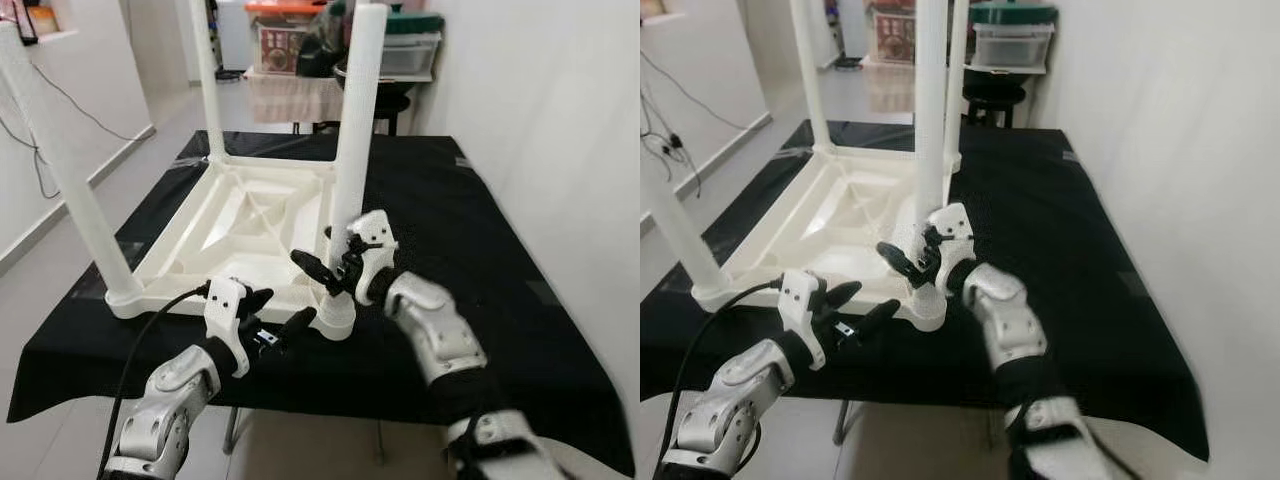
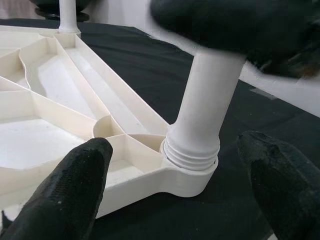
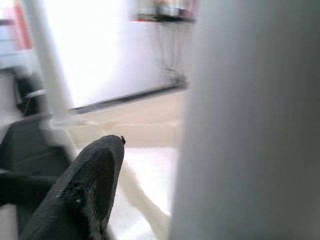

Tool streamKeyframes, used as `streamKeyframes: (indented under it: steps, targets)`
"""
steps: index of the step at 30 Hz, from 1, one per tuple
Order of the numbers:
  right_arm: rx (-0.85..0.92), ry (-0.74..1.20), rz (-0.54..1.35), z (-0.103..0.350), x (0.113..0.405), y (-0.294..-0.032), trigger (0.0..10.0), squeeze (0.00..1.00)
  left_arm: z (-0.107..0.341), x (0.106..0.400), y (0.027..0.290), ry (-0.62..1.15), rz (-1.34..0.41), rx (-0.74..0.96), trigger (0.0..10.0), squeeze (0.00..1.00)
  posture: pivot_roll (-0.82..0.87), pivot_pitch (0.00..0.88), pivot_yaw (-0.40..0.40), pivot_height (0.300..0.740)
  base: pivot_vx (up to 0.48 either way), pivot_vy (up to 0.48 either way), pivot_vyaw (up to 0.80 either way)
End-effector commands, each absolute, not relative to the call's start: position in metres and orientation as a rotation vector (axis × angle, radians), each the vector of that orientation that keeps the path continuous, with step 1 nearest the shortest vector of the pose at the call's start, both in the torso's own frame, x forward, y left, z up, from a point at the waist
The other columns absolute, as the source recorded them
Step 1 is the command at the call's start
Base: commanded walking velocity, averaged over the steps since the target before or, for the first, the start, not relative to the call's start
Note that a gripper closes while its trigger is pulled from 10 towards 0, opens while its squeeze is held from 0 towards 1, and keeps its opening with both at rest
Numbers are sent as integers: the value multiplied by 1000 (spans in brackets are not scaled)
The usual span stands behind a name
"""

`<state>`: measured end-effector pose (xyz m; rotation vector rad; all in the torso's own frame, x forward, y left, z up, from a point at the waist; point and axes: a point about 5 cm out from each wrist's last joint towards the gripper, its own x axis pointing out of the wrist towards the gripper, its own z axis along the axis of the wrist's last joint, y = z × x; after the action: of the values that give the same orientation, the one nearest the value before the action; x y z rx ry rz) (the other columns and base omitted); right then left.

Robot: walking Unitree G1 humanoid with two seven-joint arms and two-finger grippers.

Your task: Building children table

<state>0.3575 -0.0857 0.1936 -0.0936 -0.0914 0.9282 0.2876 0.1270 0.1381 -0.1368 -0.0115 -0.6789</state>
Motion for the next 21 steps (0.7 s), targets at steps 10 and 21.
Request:
streamKeyframes:
  steps: [10, 21]
  targets:
    - [-42, -50, 1195, 207, 372, -78, 10000, 0, 136, 283, 127, -4, -680, -149, 10000, 0, -12, 0, -53, 740, 0, 0, 0]
    - [3, 60, 1237, 189, 375, -90, 0, 0, 137, 281, 125, -16, -681, -157, 10000, 0, -13, 0, -58, 740, 0, 0, 0]
